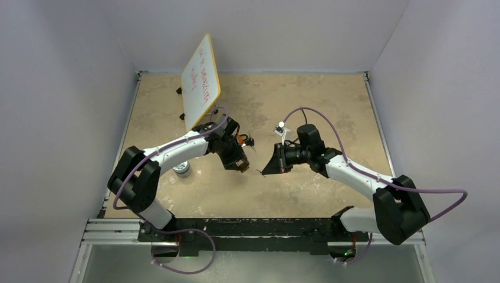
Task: Unlock with the key
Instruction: Pick up the lock from the center of the board.
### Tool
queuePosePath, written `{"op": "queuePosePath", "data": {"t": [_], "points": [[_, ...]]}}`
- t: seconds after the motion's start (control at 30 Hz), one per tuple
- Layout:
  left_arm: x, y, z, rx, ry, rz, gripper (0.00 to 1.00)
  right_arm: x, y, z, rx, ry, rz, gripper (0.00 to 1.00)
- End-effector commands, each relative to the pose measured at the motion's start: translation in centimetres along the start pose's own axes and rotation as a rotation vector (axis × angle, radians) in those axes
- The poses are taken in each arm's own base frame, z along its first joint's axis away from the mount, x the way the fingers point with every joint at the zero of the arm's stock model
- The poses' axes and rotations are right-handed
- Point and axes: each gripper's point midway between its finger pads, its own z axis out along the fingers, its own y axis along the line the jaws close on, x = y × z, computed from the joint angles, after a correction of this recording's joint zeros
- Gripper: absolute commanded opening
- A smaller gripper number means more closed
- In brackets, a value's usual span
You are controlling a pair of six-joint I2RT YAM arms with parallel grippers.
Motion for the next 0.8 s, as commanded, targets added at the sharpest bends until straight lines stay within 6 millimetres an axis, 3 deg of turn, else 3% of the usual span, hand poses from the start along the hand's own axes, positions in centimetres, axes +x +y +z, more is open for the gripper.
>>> {"op": "queuePosePath", "data": {"t": [0.0, 0.5, 0.77], "points": [[0.6, -3.9, -1.8, 0.176, 0.072, -0.019, 0.01, 1.2, 1.8, -0.5, -0.07, 0.064, 0.027, 0.0], [1.3, -4.8, -2.0, 0.246, 0.11, -0.048, 0.02, 0.7, 0.6, 1.2, -0.018, 0.115, 0.102, 0.0], [1.6, -4.7, -1.9, 0.259, 0.121, -0.063, 0.02, -0.6, 0.5, 1.8, -0.015, 0.079, 0.09, 0.0]]}}
